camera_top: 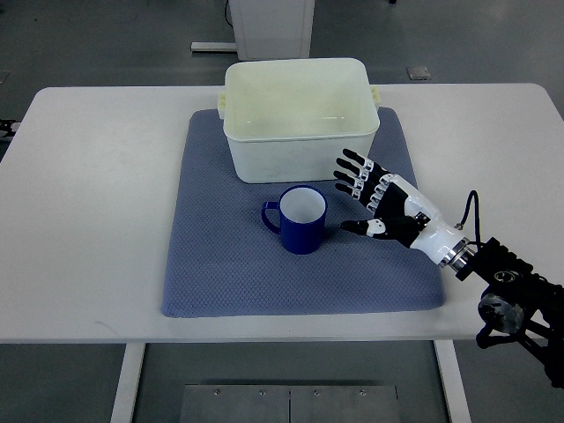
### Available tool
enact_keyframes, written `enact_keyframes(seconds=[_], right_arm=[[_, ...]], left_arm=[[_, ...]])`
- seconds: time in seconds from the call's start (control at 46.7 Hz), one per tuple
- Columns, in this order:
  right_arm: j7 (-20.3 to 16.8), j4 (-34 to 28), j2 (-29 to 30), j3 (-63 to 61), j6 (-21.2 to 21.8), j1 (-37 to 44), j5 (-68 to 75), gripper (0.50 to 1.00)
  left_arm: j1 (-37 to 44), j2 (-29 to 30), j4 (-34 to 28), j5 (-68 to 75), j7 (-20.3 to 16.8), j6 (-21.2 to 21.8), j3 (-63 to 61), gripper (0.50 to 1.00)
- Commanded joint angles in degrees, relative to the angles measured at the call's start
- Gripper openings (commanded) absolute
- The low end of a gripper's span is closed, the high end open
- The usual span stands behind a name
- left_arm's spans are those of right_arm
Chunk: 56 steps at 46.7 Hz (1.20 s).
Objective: Place cup in box with right hand
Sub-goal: 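Move the right hand toward the dark blue mug, then close the right hand fingers around the mug body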
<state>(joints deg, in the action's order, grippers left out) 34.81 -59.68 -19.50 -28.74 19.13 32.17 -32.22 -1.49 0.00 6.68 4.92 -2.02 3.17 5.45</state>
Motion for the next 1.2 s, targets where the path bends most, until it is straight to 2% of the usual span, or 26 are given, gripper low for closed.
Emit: enact_keyframes(seconds=[0.0, 0.578, 1.178], right_arm=[[0.0, 0.09, 0.51, 0.17, -0.24, -0.09, -0.03, 1.0], [0.19, 4.31, 7.63, 2.81, -8.58, 0.7, -0.47, 1.0], [0.19, 7.21, 11.85, 6.5, -12.98, 1.94, -0.38, 1.0]], left_arm=[[0.0, 0.0, 0.0, 0.0, 0.0, -0.01, 0.0, 1.0], [0.0, 0.0, 0.0, 0.0, 0.0, -0.01, 0.0, 1.0], [0.0, 0.0, 0.0, 0.0, 0.0, -0.01, 0.0, 1.0]])
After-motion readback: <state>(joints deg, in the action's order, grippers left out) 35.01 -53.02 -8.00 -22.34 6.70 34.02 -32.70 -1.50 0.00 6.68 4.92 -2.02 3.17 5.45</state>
